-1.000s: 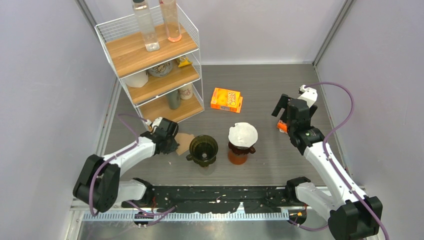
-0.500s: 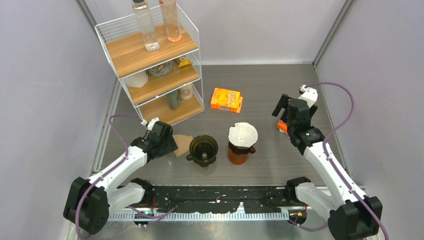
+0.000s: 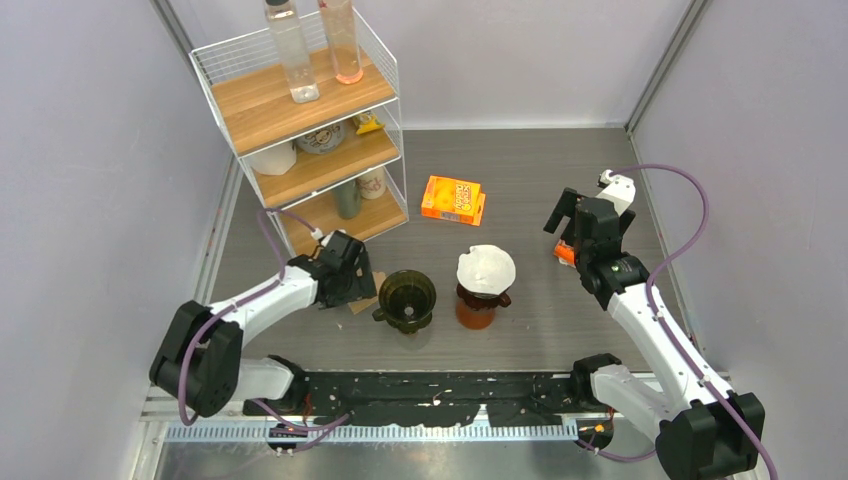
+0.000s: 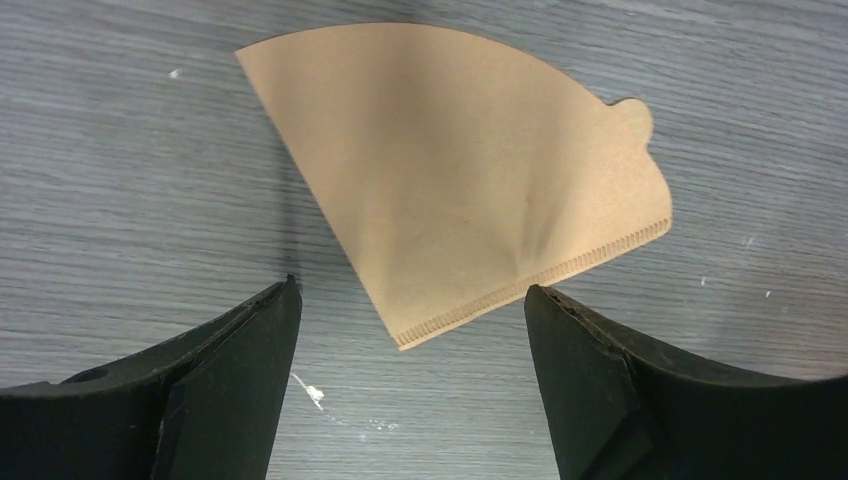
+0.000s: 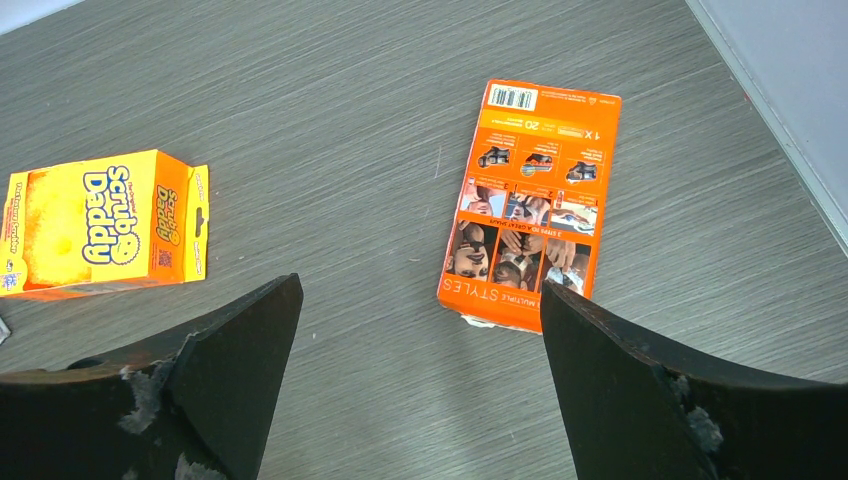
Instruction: Place the coffee filter in the dripper
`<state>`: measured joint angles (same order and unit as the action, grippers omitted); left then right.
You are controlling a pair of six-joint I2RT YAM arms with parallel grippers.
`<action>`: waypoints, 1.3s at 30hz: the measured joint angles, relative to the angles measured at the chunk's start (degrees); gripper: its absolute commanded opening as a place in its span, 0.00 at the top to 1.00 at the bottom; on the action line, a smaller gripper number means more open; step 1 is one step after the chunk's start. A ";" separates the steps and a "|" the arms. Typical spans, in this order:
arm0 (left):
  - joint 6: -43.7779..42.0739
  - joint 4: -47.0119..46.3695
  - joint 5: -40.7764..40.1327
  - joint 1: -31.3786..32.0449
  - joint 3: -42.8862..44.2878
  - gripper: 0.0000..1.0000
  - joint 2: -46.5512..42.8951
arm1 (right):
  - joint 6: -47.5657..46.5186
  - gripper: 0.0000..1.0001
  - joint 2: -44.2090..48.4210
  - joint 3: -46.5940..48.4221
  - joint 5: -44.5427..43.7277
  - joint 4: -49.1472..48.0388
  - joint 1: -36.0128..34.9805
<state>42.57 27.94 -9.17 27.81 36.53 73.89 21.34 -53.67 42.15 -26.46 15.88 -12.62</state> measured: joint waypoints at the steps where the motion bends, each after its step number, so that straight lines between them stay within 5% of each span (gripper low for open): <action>1: -0.07 0.44 -0.66 0.72 0.74 0.11 0.68 | 0.00 0.04 0.00 0.00 0.00 0.00 0.00; 15: -0.90 4.15 -5.42 4.00 6.40 0.20 8.98 | 0.00 0.05 0.00 0.00 -0.02 0.00 0.00; 39: -0.48 4.57 -6.29 4.02 7.91 0.69 10.84 | 0.00 0.05 0.04 0.00 -0.02 0.00 0.02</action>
<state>42.09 32.51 -15.46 31.83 44.45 84.73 21.34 -53.63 42.15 -26.48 15.88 -12.60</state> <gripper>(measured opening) 0.355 0.955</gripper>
